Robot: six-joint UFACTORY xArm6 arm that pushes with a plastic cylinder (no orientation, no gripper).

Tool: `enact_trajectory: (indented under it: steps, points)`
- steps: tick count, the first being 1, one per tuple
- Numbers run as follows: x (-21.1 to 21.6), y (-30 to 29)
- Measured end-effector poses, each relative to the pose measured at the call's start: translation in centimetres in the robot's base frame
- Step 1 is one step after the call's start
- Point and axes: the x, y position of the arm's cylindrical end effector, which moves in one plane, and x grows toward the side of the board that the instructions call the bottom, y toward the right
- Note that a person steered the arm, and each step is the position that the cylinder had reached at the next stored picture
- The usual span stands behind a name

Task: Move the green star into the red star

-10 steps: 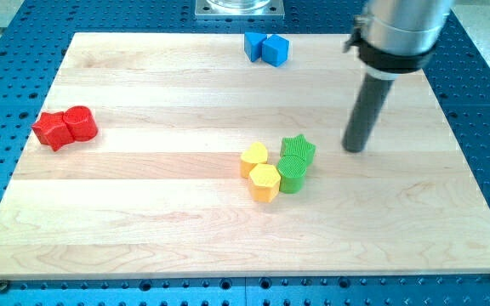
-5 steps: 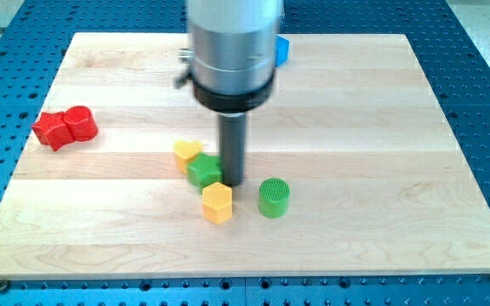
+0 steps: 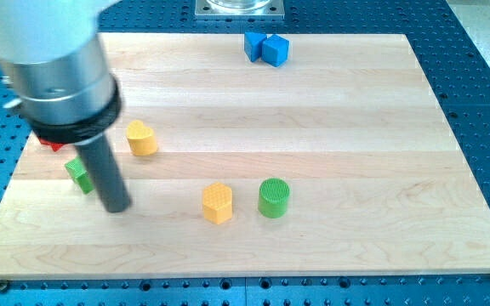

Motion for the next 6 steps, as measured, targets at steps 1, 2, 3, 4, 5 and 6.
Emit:
enact_trajectory:
  steps: [1, 2, 3, 4, 5, 6]
  points:
    - [-3.6, -2.5]
    - [-5.6, -4.6]
    - [-3.5, -0.6]
    - [-5.1, 7.9]
    - [-8.5, 7.8]
    - [-8.5, -0.1]
